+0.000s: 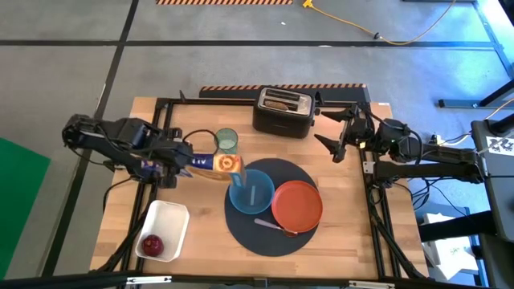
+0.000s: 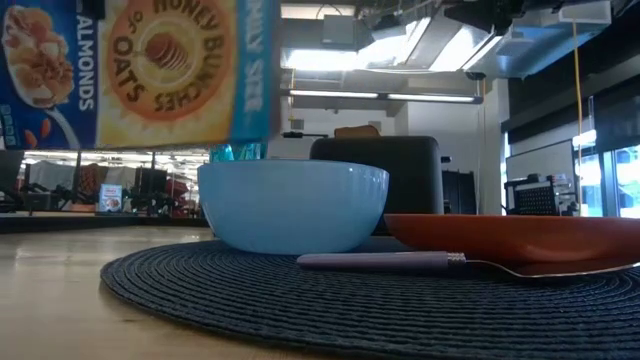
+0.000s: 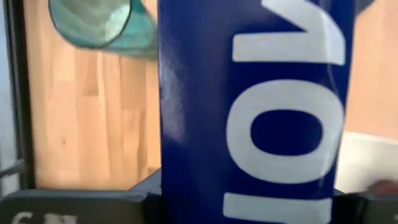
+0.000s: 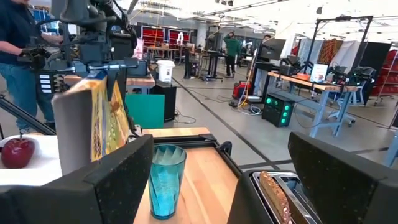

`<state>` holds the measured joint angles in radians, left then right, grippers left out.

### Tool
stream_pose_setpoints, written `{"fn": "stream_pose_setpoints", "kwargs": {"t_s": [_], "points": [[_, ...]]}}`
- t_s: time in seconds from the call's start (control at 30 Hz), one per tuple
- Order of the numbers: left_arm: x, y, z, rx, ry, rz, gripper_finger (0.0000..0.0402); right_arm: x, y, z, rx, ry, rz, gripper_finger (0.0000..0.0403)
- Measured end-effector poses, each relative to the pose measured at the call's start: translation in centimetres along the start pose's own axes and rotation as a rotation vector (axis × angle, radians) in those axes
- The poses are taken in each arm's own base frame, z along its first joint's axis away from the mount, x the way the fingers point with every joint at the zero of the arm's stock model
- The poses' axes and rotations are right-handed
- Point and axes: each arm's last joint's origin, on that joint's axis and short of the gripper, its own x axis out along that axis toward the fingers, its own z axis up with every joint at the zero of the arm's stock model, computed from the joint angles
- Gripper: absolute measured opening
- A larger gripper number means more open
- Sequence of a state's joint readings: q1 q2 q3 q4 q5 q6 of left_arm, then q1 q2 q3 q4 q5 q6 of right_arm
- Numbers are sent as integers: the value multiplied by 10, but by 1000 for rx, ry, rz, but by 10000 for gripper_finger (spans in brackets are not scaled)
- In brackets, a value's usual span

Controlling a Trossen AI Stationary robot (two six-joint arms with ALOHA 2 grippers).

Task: Arrange a breakfast setting
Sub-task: Pour the cereal from the cereal box into the blue bowl

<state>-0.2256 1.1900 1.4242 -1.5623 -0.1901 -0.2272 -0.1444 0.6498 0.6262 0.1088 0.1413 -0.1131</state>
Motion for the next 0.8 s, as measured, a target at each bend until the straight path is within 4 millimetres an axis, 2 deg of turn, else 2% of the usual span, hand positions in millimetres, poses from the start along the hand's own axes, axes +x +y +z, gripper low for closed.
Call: {"fn": "stream_pose_setpoints", "kwargs": {"t_s": [0.13, 0.27, 0.53, 0.8], "points": [[3, -1, 3, 41, 18, 11, 120, 0, 0, 0, -1, 4, -1, 363], [-4, 1, 7, 84, -9, 39, 120, 0, 0, -1, -1, 6, 0, 363], [-28, 1, 29, 233, -104, 75, 120, 0, 0, -1, -1, 9, 0, 363], [-32, -1, 45, 329, -117, 109, 120, 0, 0, -3, -5, 33, 3, 363]]}}
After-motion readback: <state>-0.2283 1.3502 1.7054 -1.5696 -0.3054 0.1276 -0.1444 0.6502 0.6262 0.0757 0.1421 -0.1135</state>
